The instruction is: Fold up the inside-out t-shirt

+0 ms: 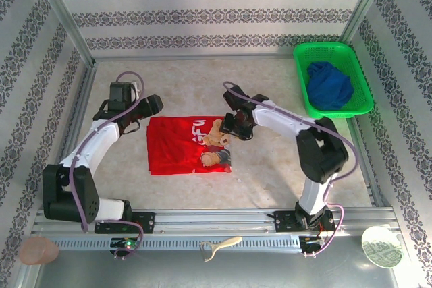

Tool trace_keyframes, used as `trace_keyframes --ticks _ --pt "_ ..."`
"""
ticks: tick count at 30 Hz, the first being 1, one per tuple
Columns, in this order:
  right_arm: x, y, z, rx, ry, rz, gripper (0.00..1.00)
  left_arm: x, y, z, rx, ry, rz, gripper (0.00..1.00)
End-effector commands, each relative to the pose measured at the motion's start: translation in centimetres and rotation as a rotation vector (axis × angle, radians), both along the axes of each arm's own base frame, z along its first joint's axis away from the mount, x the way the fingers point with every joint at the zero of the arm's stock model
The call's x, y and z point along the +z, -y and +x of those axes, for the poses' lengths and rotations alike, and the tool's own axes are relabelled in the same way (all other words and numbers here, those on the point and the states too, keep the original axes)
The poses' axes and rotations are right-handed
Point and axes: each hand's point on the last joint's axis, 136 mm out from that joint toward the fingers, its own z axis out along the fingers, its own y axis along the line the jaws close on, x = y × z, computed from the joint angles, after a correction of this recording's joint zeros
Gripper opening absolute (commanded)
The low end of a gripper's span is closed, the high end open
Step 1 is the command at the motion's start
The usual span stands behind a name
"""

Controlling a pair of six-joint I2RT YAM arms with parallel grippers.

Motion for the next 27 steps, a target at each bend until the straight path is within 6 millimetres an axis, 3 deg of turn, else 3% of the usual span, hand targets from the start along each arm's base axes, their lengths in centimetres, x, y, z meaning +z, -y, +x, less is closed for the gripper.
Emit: trace_keyframes --ticks 1,5,10,11,18,21,23,25,27 --pt "2.9 -1.7 -1.4 0.127 0.046 0.025 0.54 -1.4 0.4 -1.7 -0.014 -0.076 -0.014 0.8" --pt "2.5 -5.8 -3.6 0.237 0.003 0.133 0.6 -1.2 0.0 -1.2 -0.003 -0.094 -0.015 0.82" --pt "1.6 -9.7 -5.3 0.307 -0.037 0.185 0.62 -0.8 -0.9 -0.1 0.033 -0.104 -0.038 1.0" --pt "1.4 -10.4 -5.5 0.317 -0.04 0.186 0.62 -0.6 -1.1 0.2 0.037 -0.101 -0.041 1.0" --pt "-0.6 -12.6 -5.5 0.316 -0.07 0.183 0.59 0.3 -1.7 0.7 0.046 -0.082 -0.047 1.0" --pt "-0.6 -13.0 -5.3 0.318 -0.062 0.184 0.42 0.5 -1.8 0.6 0.05 -0.073 -0.052 1.0" --pt "0.1 -13.1 -5.3 0.329 -0.045 0.192 0.18 0.7 -1.9 0.6 0.051 -0.067 -0.056 1.0" --pt "0.9 -13.4 -5.5 0.347 -0.029 0.199 0.01 0.7 -2.0 0.4 0.051 -0.063 -0.061 1.0" --pt "1.7 -13.7 -5.9 0.367 -0.018 0.207 0.0 0.8 -2.3 0.5 0.054 -0.059 -0.067 1.0"
